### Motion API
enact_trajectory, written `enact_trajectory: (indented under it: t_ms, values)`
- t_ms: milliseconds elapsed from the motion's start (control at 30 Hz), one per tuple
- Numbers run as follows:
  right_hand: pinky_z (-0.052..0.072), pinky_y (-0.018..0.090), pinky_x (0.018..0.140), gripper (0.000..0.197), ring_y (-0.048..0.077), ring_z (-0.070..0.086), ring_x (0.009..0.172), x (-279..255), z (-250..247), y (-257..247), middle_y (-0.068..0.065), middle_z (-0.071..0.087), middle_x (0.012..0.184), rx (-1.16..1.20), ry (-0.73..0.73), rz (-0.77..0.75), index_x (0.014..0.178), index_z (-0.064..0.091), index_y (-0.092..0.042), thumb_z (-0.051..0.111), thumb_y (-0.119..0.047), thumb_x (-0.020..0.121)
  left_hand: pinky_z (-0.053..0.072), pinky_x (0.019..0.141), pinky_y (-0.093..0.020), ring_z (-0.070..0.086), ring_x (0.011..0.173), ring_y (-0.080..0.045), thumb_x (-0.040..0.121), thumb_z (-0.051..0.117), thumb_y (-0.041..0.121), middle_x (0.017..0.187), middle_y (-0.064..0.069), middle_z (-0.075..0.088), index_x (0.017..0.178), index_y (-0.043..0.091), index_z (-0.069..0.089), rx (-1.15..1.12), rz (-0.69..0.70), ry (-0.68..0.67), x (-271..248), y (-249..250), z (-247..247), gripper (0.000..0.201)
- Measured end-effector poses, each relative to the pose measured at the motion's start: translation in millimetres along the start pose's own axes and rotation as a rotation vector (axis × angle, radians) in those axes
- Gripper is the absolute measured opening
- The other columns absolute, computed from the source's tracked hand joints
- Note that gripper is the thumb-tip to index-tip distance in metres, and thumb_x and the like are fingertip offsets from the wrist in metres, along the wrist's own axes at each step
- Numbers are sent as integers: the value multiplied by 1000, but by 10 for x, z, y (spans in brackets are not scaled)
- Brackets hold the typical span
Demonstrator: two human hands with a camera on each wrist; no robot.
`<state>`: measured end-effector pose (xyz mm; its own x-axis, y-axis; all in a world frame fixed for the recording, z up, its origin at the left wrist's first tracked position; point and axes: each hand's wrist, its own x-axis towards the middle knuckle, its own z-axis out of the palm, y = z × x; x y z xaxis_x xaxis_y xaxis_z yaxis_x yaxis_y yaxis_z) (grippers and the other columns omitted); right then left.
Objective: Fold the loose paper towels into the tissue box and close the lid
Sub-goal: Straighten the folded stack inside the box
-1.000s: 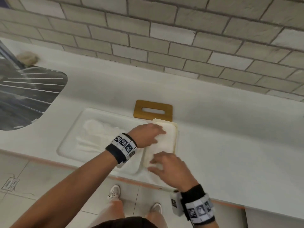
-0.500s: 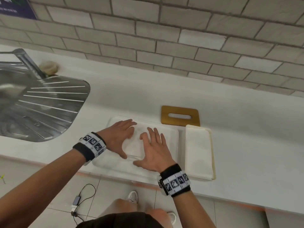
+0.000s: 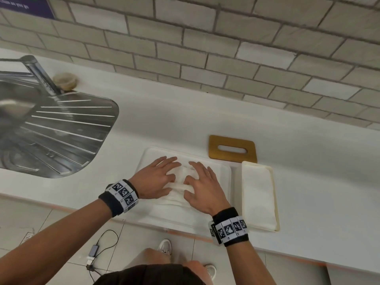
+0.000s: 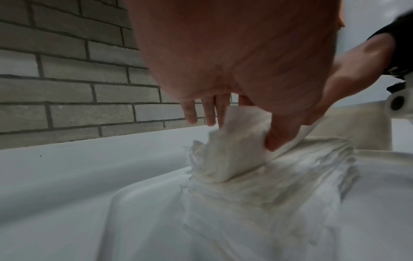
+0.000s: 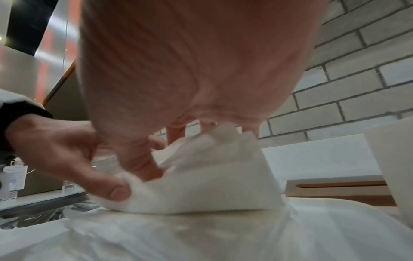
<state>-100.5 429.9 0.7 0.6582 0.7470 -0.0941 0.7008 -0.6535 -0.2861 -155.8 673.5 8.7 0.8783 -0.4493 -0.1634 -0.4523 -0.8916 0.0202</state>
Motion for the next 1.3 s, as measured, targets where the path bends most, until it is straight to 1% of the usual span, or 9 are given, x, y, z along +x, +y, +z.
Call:
enact_trajectory:
  t_ms: [100, 200, 333, 500, 600, 800, 933, 1033, 1300]
  values:
    - [45, 48, 112, 42, 26, 55, 131, -1, -3, -67, 3, 58, 144, -70, 170, -8, 119, 76, -22, 52, -50, 100, 51, 108, -46, 56, 127, -26, 98, 48, 43, 131, -2, 62, 108, 18, 75, -74, 27, 108, 37, -44, 35, 38]
    - [50, 45, 96, 56, 25, 64, 109, 85, -18, -175, 1, 70, 121, -153, 114, 20, 129, 69, -23, 51, -66, 98, 49, 101, -42, 53, 114, -22, 102, 45, 43, 119, 2, 61, 117, 17, 70, -141, 18, 85, 120, -91, -4, 39]
    - [53, 44, 81, 35, 31, 69, 106, 229, -95, -181, 4, 69, 121, -202, 70, 69, 139, 58, -20, 60, -31, 105, 43, 102, -41, 58, 118, -25, 109, 38, 43, 124, 0, 64, 133, 18, 61, -131, -57, 57, 222, -161, -101, 42]
    - [58, 44, 80, 34, 28, 71, 102, 119, -693, 17, 3, 73, 110, 121, 214, 319, 136, 55, -23, 59, -41, 108, 37, 117, -37, 47, 141, -27, 108, 55, 35, 151, -8, 51, 152, 9, 44, -428, -290, 723, 208, -118, -474, 52]
    - [54, 33, 78, 30, 8, 70, 101, -292, -1206, 150, -7, 72, 111, 596, 412, 389, 129, 59, -26, 70, -37, 103, 37, 118, -33, 45, 140, -20, 107, 62, 28, 153, -1, 48, 153, 11, 39, -659, -415, 885, 237, 62, -768, 54]
    - [63, 38, 90, 32, 16, 76, 113, -1210, -1473, 584, -3, 76, 128, 1258, 580, 574, 135, 62, -20, 70, -24, 104, 47, 109, -38, 55, 130, -8, 109, 54, 40, 130, 16, 61, 145, 30, 39, -901, -300, 623, 649, 621, -795, 40]
    - [58, 45, 101, 51, 21, 70, 116, -1407, -909, 1046, 4, 68, 141, 1048, 340, 841, 149, 46, -26, 67, -40, 105, 53, 101, -43, 60, 115, -6, 109, 45, 52, 119, 17, 64, 140, 34, 42, -968, -186, 298, 1013, 1165, -522, 36]
    - [48, 35, 88, 60, 26, 61, 103, -1426, -630, 1178, 15, 66, 137, 751, 250, 867, 161, 29, -20, 59, -24, 109, 56, 98, -41, 62, 106, -8, 110, 47, 46, 121, 11, 61, 147, 27, 42, -995, -112, 143, 1217, 1572, -369, 42]
    - [46, 33, 84, 58, 33, 65, 106, -1490, -631, 1241, 19, 68, 132, 602, 249, 801, 161, 30, -17, 50, -5, 108, 54, 87, -27, 60, 99, -4, 108, 54, 35, 109, 15, 61, 141, 32, 46, -909, -112, 216, 1209, 1826, -305, 34]
